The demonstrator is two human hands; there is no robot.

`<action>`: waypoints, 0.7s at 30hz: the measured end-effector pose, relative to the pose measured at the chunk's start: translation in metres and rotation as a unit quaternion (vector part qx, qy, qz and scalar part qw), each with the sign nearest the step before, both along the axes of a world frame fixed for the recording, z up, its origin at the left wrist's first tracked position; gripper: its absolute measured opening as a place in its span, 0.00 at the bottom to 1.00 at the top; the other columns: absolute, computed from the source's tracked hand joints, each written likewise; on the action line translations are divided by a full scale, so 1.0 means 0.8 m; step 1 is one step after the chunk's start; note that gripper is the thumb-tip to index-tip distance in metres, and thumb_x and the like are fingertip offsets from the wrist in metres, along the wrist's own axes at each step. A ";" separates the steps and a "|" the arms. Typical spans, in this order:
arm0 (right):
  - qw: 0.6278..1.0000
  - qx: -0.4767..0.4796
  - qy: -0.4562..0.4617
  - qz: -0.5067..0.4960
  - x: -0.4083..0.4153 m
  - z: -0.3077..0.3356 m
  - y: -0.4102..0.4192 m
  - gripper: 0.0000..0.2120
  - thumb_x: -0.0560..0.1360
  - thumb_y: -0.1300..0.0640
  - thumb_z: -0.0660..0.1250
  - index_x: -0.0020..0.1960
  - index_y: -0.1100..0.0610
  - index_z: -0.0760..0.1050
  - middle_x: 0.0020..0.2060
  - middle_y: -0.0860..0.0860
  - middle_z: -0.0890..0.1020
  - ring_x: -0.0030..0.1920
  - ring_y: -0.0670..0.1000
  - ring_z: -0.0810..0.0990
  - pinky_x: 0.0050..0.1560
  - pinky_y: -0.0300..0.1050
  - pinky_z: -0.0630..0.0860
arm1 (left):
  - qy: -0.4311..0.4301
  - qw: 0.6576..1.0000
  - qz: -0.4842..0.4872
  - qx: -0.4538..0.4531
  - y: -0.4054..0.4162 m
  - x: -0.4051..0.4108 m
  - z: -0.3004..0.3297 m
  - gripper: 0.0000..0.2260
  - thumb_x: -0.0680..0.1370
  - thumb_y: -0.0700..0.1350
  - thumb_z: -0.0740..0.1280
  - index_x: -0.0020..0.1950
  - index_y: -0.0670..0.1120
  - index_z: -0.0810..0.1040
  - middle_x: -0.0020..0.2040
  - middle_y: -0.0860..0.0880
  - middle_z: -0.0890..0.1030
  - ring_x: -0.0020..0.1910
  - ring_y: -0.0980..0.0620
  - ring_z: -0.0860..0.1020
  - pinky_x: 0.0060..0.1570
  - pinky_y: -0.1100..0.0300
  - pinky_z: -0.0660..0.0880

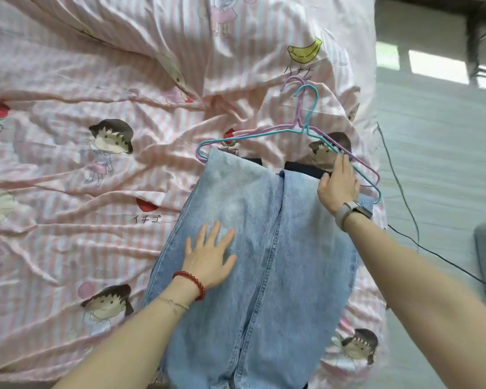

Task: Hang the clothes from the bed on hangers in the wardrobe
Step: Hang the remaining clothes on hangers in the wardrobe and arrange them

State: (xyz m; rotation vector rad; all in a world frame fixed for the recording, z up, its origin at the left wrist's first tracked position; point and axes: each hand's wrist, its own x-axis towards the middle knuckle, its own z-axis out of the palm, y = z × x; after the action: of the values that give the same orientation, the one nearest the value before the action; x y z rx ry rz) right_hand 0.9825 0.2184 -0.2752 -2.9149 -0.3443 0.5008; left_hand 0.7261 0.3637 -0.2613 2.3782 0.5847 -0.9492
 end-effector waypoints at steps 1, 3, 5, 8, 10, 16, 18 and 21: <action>1.000 -0.005 0.002 -0.009 0.012 -0.005 0.000 0.27 0.77 0.59 0.54 0.74 0.59 0.51 0.74 0.54 0.54 0.73 0.54 0.53 0.69 0.59 0.53 | 0.010 1.000 -0.004 -0.005 -0.001 -0.002 -0.006 0.27 0.80 0.58 0.52 0.75 0.60 0.44 0.77 0.51 0.40 0.75 0.46 0.40 0.71 0.43 0.42; 0.999 -0.012 0.022 -0.024 0.031 -0.015 0.001 0.27 0.77 0.58 0.55 0.74 0.59 0.51 0.74 0.53 0.56 0.73 0.55 0.53 0.69 0.60 0.53 | 0.012 1.000 -0.005 -0.008 -0.001 -0.005 -0.015 0.27 0.79 0.59 0.52 0.75 0.61 0.43 0.76 0.52 0.39 0.75 0.48 0.39 0.71 0.44 0.41; 0.999 -0.018 0.027 -0.036 0.042 -0.021 0.003 0.25 0.77 0.57 0.56 0.72 0.59 0.56 0.71 0.56 0.61 0.70 0.58 0.58 0.67 0.61 0.55 | 0.018 1.000 -0.004 -0.013 0.002 -0.005 -0.018 0.27 0.79 0.59 0.52 0.74 0.61 0.43 0.76 0.52 0.39 0.75 0.49 0.38 0.72 0.45 0.40; 0.999 0.013 -0.023 -0.042 0.050 -0.020 0.008 0.18 0.78 0.54 0.56 0.65 0.62 0.68 0.62 0.63 0.69 0.64 0.62 0.66 0.62 0.57 0.63 | 0.028 0.999 -0.003 -0.026 0.005 0.000 -0.015 0.27 0.79 0.58 0.54 0.74 0.62 0.44 0.76 0.53 0.40 0.75 0.49 0.39 0.71 0.44 0.41; 0.995 0.077 -0.045 -0.043 0.045 -0.017 0.008 0.16 0.79 0.54 0.56 0.60 0.63 0.72 0.58 0.65 0.71 0.60 0.64 0.69 0.60 0.57 0.64 | 0.038 0.999 0.008 -0.028 0.006 0.006 -0.013 0.26 0.79 0.57 0.56 0.75 0.61 0.48 0.77 0.52 0.43 0.75 0.49 0.42 0.71 0.43 0.42; 0.953 0.265 -0.146 -0.011 -0.003 0.013 -0.020 0.11 0.75 0.61 0.58 0.47 0.67 0.76 0.44 0.66 0.73 0.45 0.64 0.73 0.50 0.60 0.67 | -0.245 0.955 0.103 0.135 0.043 0.069 0.018 0.25 0.72 0.50 0.55 0.67 0.43 0.70 0.67 0.37 0.68 0.66 0.37 0.66 0.64 0.42 0.63; 0.946 0.280 -0.165 -0.001 -0.010 0.028 -0.022 0.12 0.75 0.60 0.58 0.46 0.67 0.76 0.43 0.65 0.73 0.45 0.62 0.73 0.49 0.55 0.64 | -0.322 0.924 0.083 0.191 0.064 0.103 0.035 0.26 0.72 0.49 0.56 0.69 0.43 0.65 0.69 0.36 0.66 0.67 0.37 0.65 0.62 0.41 0.64; 0.931 0.308 -0.194 0.013 -0.017 0.053 -0.019 0.13 0.74 0.58 0.56 0.47 0.64 0.76 0.42 0.63 0.74 0.44 0.53 0.68 0.47 0.51 0.59 | -0.328 0.922 0.030 0.203 0.082 0.145 0.065 0.27 0.77 0.52 0.56 0.75 0.49 0.56 0.75 0.43 0.59 0.73 0.43 0.54 0.68 0.38 0.52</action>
State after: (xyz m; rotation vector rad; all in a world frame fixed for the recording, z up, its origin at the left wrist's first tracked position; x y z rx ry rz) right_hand 0.9685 0.2030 -0.2324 -2.3656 -0.4865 -0.1753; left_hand 0.8421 0.4296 -0.2096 2.7974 0.6150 0.0474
